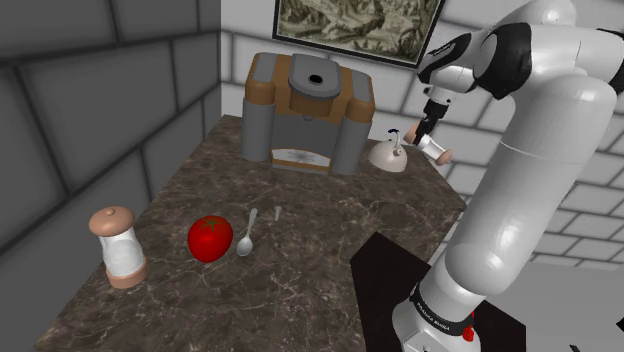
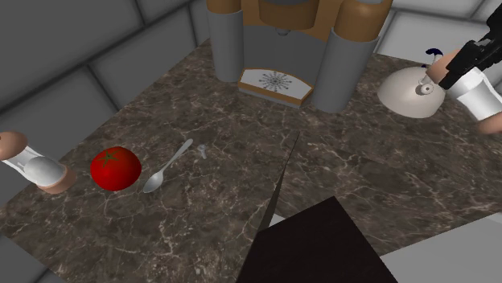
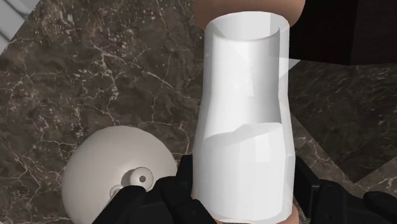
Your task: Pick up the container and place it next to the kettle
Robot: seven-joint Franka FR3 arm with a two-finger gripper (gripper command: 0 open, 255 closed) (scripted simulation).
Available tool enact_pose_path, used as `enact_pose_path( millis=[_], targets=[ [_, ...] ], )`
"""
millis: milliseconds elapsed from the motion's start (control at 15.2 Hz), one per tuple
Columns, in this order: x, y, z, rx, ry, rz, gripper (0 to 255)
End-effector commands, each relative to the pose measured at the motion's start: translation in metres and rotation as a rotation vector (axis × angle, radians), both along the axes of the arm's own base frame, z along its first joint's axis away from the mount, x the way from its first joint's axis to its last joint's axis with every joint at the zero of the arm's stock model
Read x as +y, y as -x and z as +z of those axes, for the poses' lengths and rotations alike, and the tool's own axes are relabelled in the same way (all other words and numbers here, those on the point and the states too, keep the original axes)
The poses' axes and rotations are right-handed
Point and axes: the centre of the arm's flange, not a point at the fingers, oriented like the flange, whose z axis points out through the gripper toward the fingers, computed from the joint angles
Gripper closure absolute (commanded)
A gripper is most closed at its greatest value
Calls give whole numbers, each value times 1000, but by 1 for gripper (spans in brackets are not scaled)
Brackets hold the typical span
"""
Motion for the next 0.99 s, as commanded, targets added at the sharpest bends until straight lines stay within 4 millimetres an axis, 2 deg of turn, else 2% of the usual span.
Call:
enact_pose_path(
  millis=[0,924],
  targets=[
    [0,1,-10,0,0,0,255],
    [0,1,-84,0,0,0,255]
  ],
)
